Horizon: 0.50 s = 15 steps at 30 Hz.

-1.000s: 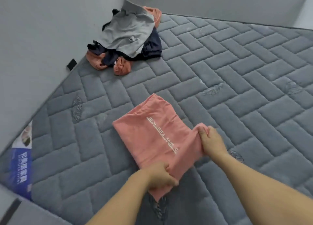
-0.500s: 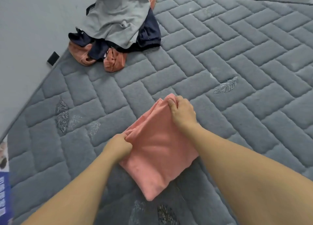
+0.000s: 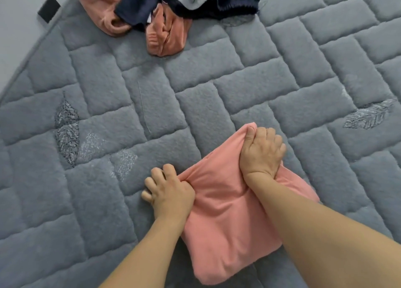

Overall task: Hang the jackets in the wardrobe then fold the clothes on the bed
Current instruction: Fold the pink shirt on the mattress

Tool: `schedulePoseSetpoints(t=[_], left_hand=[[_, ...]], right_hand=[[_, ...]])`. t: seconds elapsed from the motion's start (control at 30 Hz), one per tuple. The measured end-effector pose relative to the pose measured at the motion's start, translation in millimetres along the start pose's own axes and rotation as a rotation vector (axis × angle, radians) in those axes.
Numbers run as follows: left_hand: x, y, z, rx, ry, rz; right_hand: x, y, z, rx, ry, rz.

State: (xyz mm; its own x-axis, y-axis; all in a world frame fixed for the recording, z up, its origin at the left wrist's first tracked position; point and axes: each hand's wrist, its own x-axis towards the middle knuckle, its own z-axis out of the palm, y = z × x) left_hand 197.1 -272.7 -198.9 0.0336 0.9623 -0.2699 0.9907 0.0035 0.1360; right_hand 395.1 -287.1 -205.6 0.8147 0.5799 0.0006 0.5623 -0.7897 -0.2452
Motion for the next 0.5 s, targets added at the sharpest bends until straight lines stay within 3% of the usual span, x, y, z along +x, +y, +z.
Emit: schedulePoseSetpoints(t=[0.2, 0.37, 0.43, 0.5], left_hand=[[0, 0, 6, -0.026, 0.121, 0.037], [-3, 3, -12, -0.010, 0.021, 0.010], [-17, 6, -24, -0.080, 0.136, 0.104], [-52, 10, -29, -0.174, 0.266, 0.308]], right_hand=[[3, -1, 5, -0.006, 0.033, -0.013], [3, 3, 6, -0.013, 0.033, -0.033], [4, 3, 3, -0.013, 0.017, -0.040], [5, 3, -4, 0.002, -0.038, -0.048]])
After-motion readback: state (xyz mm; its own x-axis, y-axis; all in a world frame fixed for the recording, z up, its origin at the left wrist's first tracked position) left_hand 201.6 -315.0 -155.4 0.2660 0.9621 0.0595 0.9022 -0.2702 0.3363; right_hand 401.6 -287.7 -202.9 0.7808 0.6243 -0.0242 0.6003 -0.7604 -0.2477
